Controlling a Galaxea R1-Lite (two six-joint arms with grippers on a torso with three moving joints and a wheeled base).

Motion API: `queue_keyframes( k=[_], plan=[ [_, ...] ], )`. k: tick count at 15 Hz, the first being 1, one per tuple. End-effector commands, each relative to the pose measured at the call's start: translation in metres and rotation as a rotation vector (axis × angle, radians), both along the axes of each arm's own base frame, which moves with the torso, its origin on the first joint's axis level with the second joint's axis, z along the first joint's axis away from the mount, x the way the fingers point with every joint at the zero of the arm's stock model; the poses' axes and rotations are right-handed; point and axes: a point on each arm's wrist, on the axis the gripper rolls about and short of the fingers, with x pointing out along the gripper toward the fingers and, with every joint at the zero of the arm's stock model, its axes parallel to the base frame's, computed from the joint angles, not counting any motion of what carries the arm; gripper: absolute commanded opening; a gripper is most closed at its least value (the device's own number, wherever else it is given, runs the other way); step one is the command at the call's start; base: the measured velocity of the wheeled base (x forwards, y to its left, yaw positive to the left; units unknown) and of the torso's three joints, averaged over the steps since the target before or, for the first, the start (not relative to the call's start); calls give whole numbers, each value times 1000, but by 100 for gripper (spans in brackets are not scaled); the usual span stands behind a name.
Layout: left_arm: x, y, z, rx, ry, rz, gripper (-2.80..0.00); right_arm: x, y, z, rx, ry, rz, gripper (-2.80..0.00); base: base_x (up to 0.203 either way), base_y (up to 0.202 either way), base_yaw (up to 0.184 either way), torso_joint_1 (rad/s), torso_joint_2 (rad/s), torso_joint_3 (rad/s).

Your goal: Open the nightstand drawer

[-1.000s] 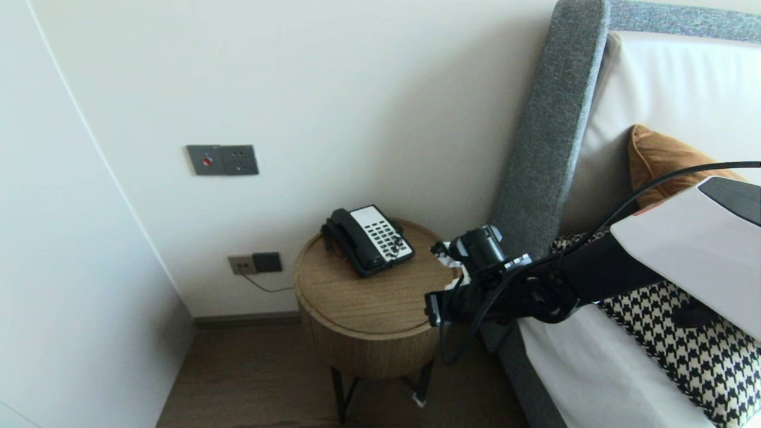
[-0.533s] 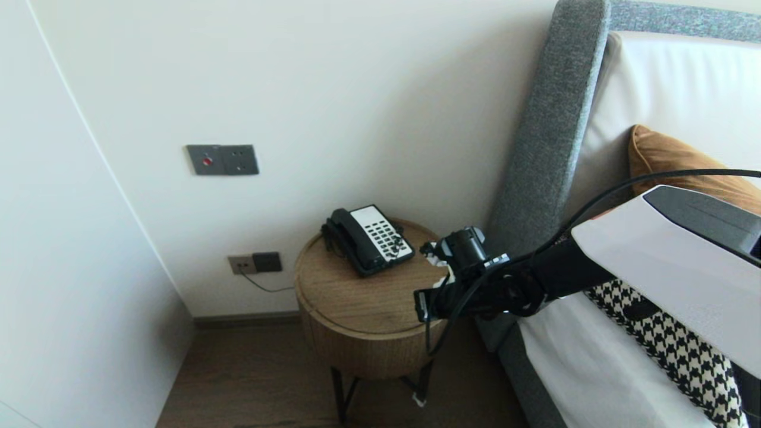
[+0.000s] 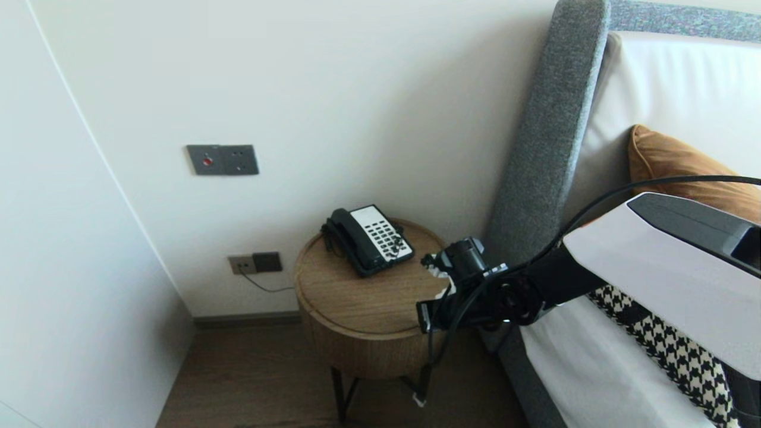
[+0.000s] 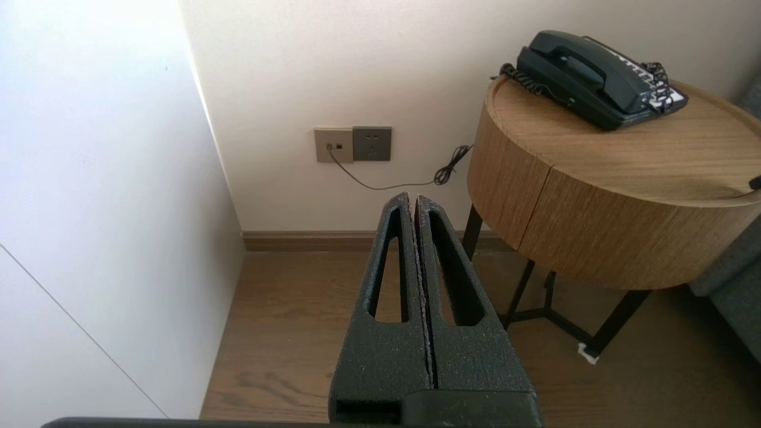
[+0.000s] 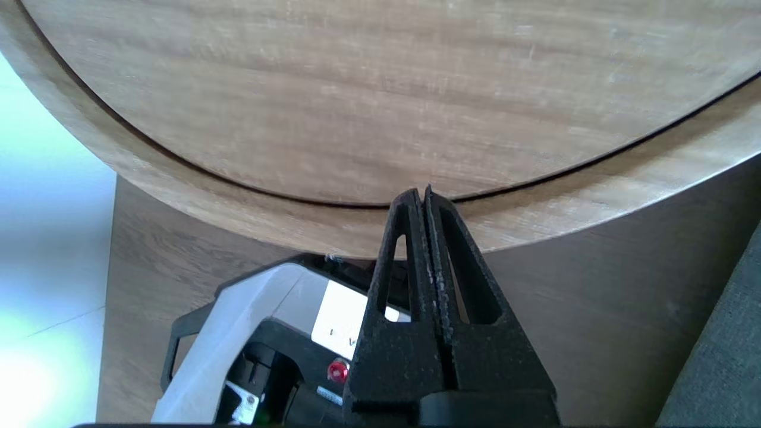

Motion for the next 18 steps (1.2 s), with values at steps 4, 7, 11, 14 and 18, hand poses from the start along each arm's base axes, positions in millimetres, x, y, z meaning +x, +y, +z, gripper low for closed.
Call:
queue_keyframes(
  k=[4,7,11,14,18],
  plan=[
    [0,0,0,0,-2,1,-280,-4,-3,-5,-10,19,1,-280,0,0,0,0,0,0],
    [0,0,0,0,-2,1,-280,-9,-5,-6,-16,29,2,-280,0,0,0,0,0,0],
    [0,0,0,0,-2,1,-280,-16,-8,-9,-28,46,6,-280,0,0,0,0,0,0],
    [0,0,0,0,-2,1,-280,-24,-7,-4,-28,47,18,-280,0,0,0,0,0,0],
    [0,0,0,0,-2,1,-280,-42,-14,-4,-40,71,26,-280,0,0,0,0,0,0]
  ],
)
